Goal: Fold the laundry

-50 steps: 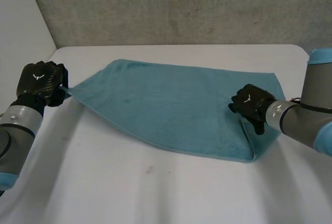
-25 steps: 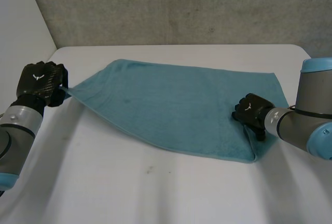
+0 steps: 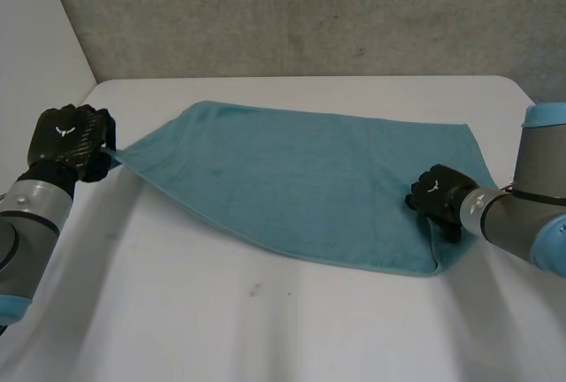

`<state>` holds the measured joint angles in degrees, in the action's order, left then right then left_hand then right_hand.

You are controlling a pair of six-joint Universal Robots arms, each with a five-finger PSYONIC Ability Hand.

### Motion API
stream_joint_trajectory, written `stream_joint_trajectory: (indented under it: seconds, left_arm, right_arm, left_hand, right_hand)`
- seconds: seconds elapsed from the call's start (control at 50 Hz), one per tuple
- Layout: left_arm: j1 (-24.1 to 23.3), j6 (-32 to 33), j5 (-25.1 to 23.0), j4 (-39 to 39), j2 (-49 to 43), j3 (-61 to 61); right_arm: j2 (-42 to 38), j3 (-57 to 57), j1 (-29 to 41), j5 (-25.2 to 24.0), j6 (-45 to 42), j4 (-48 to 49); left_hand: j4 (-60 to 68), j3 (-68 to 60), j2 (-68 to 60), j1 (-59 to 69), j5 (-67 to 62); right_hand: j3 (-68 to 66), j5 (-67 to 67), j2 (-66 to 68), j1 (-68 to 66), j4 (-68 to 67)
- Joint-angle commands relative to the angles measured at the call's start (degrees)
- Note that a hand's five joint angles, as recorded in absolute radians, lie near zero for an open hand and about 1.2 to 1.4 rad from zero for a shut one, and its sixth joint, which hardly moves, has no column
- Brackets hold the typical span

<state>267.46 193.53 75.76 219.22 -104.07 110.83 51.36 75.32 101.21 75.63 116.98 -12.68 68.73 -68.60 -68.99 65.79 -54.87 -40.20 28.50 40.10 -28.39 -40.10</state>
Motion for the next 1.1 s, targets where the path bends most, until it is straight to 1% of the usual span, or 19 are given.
stream_joint_trajectory:
  seconds: [0.02, 0.12, 0.24, 0.4, 0.46, 0.54, 0.58, 0.6, 0.68, 0.7, 0.78, 0.86, 0.92, 0.94, 1.0, 1.02, 1.04, 1.08, 1.1]
  left_arm:
    - [-0.01, 0.01, 0.0, -0.02, 0.01, 0.0]
    - [-0.01, 0.01, 0.0, -0.02, 0.01, 0.0]
    - [-0.01, 0.01, 0.09, -0.02, 0.01, 0.0]
    - [-0.01, 0.01, 0.09, -0.11, 0.01, 0.0]
    - [-0.01, 0.1, 0.09, -0.1, 0.01, 0.0]
    - [0.08, 0.1, 0.09, -0.02, 0.01, -0.09]
    - [0.16, 0.1, 0.09, -0.02, 0.01, -0.09]
    - [0.16, 0.1, 0.09, -0.02, 0.01, -0.09]
    - [0.43, 0.18, 0.09, -0.19, -0.08, -0.09]
    - [0.51, 0.18, 0.09, -0.19, -0.08, 0.0]
    - [0.69, 0.18, 0.0, -1.07, 0.01, -0.09]
    - [0.87, 0.36, 0.0, -3.88, 1.06, -0.7]
    - [1.3, 1.06, -0.09, -7.48, 5.62, -1.93]
    - [1.39, 1.15, -0.09, -8.44, 6.94, -2.46]
    - [1.48, 0.8, -0.09, -12.14, 12.91, -4.83]
    - [1.48, 0.71, -0.09, -13.02, 14.49, -5.53]
    - [1.48, 0.62, -0.09, -14.59, 17.82, -6.84]
    - [1.39, 0.62, -0.09, -16.09, 21.08, -8.26]
    - [1.39, 0.54, -0.09, -16.8, 22.58, -9.05]
  right_arm:
    - [1.02, 1.15, -1.63, 0.22, 0.09, 0.11]
    - [1.37, 2.02, -2.25, 0.13, 0.09, 0.55]
    - [2.86, 3.52, -3.3, 0.13, 0.09, 1.95]
    - [4.8, 5.63, -4.44, -0.22, 0.17, 3.1]
    - [5.24, 6.07, -4.62, -0.22, 0.26, 3.19]
    - [5.76, 6.95, -5.59, -0.31, 0.18, 3.27]
    - [5.94, 7.74, -6.47, -0.31, 0.17, 3.19]
    - [6.03, 8.0, -6.73, -0.31, 0.17, 3.19]
    - [7.43, 9.14, -8.23, -0.05, 0.17, 3.19]
    - [10.04, 10.8, -10.05, -0.4, 0.96, 3.1]
    - [15.68, 13.36, -12.44, -0.4, 2.54, 3.27]
    - [24.37, 15.99, -15.16, -0.49, 8.59, 3.1]
    - [29.48, 15.65, -16.31, -0.66, 12.55, 2.84]
    - [33.5, 15.04, -17.01, -0.49, 14.74, 2.66]
    - [39.15, 13.37, -18.24, -0.58, 17.31, 2.48]
    - [42.64, 11.54, -18.94, -0.66, 18.44, 2.22]
    - [44.07, 10.47, -19.12, -0.75, 18.72, 1.87]
    - [46.53, 8.19, -19.65, -0.84, 18.81, 0.38]
    - [48.29, 5.74, -20.26, -0.84, 18.81, -2.5]
  left_hand:
    - [11.27, -11.4, -11.01, 14.21, -15.13]
    - [11.27, -11.4, -11.01, 14.21, -15.13]
    - [11.27, -11.4, -11.01, 14.21, -15.13]
    - [11.27, -11.4, -11.01, 14.21, -15.13]
    - [11.27, -11.4, -11.01, 14.21, -15.13]
    - [11.27, -11.4, -11.01, 14.21, -15.13]
    - [11.27, -11.4, -11.01, 14.21, -15.13]
    - [11.27, -11.4, -11.01, 14.21, -15.13]
    - [11.27, -11.4, -11.01, 14.21, -15.13]
    - [11.27, -11.4, -11.01, 14.21, -15.13]
    - [11.27, -11.4, -11.01, 14.21, -15.13]
    - [11.27, -11.4, -11.01, 14.21, -15.13]
    - [11.27, -11.4, -11.01, 14.21, -15.13]
    - [11.27, -11.4, -11.01, 14.21, -15.13]
    - [11.27, -11.4, -11.01, 14.21, -15.13]
    - [11.27, -11.4, -11.01, 14.21, -15.13]
    - [11.27, -11.4, -11.01, 14.21, -15.13]
    - [11.27, -11.4, -11.01, 14.21, -15.13]
    - [11.27, -11.4, -11.01, 14.21, -15.13]
  right_hand:
    - [-6.22, 7.92, 6.32, -18.03, -6.32]
    - [-6.88, 8.59, 6.98, -18.7, -6.99]
    - [-12.26, 13.97, 12.36, -24.08, -12.37]
    - [-12.94, 14.64, 13.04, -24.75, -13.04]
    - [-16.3, 18.0, 16.4, -28.11, -16.4]
    - [-26.04, 27.75, 26.14, -37.86, -26.15]
    - [-37.45, 39.16, 37.55, -49.27, -37.56]
    - [-39.77, 41.48, 39.88, -51.59, -39.88]
    - [-39.8, 41.5, 39.9, -51.61, -39.9]
    - [-39.8, 41.5, 39.9, -51.61, -39.9]
    - [-39.8, 41.5, 39.9, -51.61, -39.9]
    - [-39.8, 41.5, 39.9, -51.61, -39.9]
    - [-39.8, 41.5, 39.9, -51.61, -39.9]
    - [-39.8, 41.5, 39.9, -51.61, -39.9]
    - [-39.8, 41.5, 39.9, -51.61, -39.9]
    - [-39.8, 41.5, 39.9, -51.61, -39.9]
    - [-39.8, 41.5, 39.9, -51.61, -39.9]
    - [-39.8, 41.5, 39.9, -51.61, -39.9]
    - [-39.8, 41.5, 39.9, -51.61, -39.9]
